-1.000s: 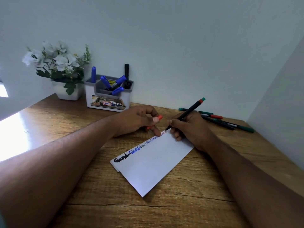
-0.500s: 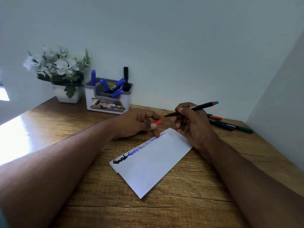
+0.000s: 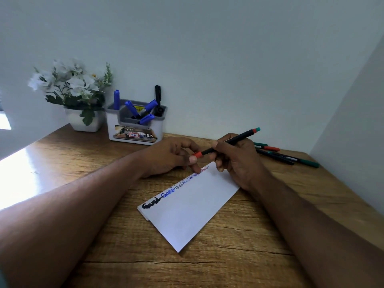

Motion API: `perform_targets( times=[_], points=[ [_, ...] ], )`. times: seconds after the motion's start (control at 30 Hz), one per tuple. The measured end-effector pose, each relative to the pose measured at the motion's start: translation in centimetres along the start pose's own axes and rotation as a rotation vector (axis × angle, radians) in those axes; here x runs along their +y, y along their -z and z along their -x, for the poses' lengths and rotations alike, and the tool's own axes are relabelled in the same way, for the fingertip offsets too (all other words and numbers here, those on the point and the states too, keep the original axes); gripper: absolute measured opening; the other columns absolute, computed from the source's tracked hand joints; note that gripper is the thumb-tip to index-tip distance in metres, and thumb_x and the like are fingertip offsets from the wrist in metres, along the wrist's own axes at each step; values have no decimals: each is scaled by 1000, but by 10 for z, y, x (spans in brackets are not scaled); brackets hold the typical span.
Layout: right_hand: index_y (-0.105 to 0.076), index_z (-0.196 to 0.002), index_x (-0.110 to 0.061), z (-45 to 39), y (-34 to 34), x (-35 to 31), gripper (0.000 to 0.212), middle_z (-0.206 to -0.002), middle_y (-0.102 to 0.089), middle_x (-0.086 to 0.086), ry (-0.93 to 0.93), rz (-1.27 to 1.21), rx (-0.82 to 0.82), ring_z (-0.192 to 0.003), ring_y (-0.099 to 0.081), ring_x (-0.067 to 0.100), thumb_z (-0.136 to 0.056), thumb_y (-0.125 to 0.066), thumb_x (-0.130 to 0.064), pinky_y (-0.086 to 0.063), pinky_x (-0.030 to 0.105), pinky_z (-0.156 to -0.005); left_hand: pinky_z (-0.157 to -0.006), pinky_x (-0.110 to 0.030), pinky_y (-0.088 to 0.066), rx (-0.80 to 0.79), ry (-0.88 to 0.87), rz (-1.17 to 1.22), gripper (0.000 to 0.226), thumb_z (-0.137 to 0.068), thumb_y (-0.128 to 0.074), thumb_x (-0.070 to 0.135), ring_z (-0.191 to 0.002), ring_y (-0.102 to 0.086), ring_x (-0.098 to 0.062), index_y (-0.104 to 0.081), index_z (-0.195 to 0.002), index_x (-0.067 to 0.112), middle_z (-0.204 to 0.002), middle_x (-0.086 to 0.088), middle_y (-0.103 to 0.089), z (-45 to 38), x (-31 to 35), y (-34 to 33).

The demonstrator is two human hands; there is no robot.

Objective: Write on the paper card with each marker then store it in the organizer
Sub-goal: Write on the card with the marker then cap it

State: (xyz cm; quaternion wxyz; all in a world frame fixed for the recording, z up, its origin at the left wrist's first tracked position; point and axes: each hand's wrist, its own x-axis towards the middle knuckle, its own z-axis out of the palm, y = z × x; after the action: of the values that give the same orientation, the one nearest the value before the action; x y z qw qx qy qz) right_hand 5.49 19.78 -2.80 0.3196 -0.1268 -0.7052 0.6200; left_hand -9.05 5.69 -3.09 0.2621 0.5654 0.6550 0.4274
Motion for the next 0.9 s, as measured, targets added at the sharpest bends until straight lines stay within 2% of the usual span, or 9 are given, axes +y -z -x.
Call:
perform_targets(
  times=[0.07,0.23,0.4,0.47,0.53,0.63,0.73,0.83,0.9],
  points=[
    [-62,-76,-3,-1,-1,0,13,-60,-62,14,-9,29,2,-42,-49,19,-87,-66,-8,-40,24,-40,-85,-17,-49,39,-16,26,21,-92,-60,14,-90,-68,-9,-63,-112,8,-91,-10,-77,0,0,-2],
    [-64,-76,0,0,-19,1,18,-51,-57,7,-38,72,8,-36,-43,16,-83,-73,-14,-36,22,-37,-98,-59,-46,151,-33,196,21,-86,-68,10,-104,-63,-47,-67,-106,6,-102,-32,-68,-3,-5,-6],
    [-58,-76,-4,3,-35,2,17,-50,-56,6,3,-4,75,-35,-44,14,-88,-67,-11,-35,21,-36,-92,-70,-42,223,-42,250,33,-80,-69,16,-98,-54,-63,-59,-99,-9,-98,-44,-60,-5,-8,-8],
    [-57,-77,-4,5,-39,4,17,-51,-56,8,23,10,96,-35,-44,15,-89,-66,-12,-36,21,-35,-93,-70,-41,227,-62,287,28,-86,-66,6,-92,-55,-62,-54,-96,-17,-96,-44,-60,-4,-4,-12],
    [-59,-80,-1,6,-41,2,17,-52,-56,11,29,47,113,-36,-45,16,-90,-65,-14,-36,21,-35,-91,-64,-43,235,-67,299,20,-89,-60,-2,-81,-60,-48,-52,-93,-20,-90,-41,-61,-3,-3,-16],
    [-58,-86,-1,7,-42,-5,15,-52,-55,8,39,74,106,-35,-47,12,-91,-63,-13,-36,20,-35,-89,-54,-49,227,-92,343,10,-90,-58,-2,-83,-64,-33,-53,-92,-12,-87,-30,-64,-3,-1,-18],
    [-56,-97,4,12,-45,-11,10,-62,-56,11,10,-95,34,-38,-54,5,-92,-60,-4,-41,15,-35,-70,-33,-56,259,-85,377,15,-89,-60,-2,-71,-70,-24,-52,-101,-7,-78,-21,-71,-4,-1,-16],
    [-64,-96,-5,9,-42,-9,11,-79,-66,10,10,-5,50,-61,-65,6,-91,-63,-14,-50,19,-50,-75,-38,-46,216,-52,407,39,-82,-73,8,-77,-64,-34,-48,-110,-2,-84,-28,-71,-1,0,-11],
    [-63,-94,-15,6,-38,-9,11,-85,-68,4,20,155,112,-77,-66,12,-94,-59,-25,-57,28,-65,-75,-38,-44,204,-4,315,43,-80,-76,16,-80,-62,-31,-49,-112,9,-93,-20,-74,6,3,-6]
  ],
)
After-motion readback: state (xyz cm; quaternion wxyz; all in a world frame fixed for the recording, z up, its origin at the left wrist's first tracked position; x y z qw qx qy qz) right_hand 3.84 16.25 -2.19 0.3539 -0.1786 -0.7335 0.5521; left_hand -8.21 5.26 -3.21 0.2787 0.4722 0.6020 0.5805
